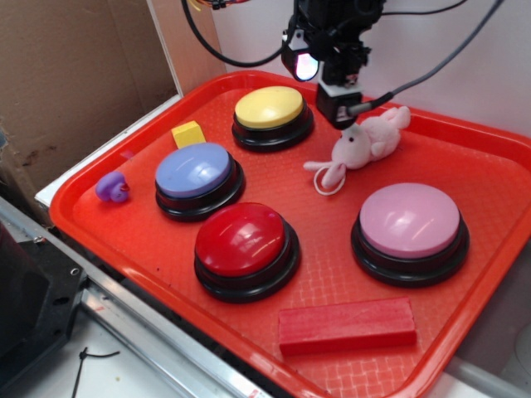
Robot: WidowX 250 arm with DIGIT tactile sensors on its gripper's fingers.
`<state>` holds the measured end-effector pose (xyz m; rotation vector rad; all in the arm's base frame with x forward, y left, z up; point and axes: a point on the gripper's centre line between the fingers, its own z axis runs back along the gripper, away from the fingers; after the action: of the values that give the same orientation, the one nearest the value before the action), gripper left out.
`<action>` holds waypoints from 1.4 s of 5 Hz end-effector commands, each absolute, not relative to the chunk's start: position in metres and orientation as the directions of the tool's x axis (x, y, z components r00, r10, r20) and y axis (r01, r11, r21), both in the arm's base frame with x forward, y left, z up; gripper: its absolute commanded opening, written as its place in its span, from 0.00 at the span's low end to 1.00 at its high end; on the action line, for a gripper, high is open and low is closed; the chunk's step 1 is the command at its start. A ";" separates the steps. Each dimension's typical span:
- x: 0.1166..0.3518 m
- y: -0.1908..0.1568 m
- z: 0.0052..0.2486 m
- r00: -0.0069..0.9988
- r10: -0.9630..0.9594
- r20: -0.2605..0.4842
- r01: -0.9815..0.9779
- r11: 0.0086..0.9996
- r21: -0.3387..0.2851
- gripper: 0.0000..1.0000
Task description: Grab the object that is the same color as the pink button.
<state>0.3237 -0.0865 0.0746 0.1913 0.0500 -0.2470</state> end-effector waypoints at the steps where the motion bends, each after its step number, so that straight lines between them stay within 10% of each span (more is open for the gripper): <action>1: 0.347 -0.116 0.066 0.996 0.056 -0.072 -0.048 0.993 0.109 1.00; 3: 0.353 -0.114 0.030 0.988 -0.022 -0.153 0.031 0.998 0.056 1.00; 4: 0.346 -0.100 0.026 0.986 0.019 -0.163 -0.010 0.998 0.058 0.00; 5: 0.342 -0.096 0.029 0.986 0.019 -0.163 -0.014 0.999 0.033 0.00; 7: 0.299 -0.101 0.127 0.998 0.052 0.021 -0.050 0.993 -0.106 0.00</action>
<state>0.3019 -0.0917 0.1067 -0.0766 0.0680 0.0555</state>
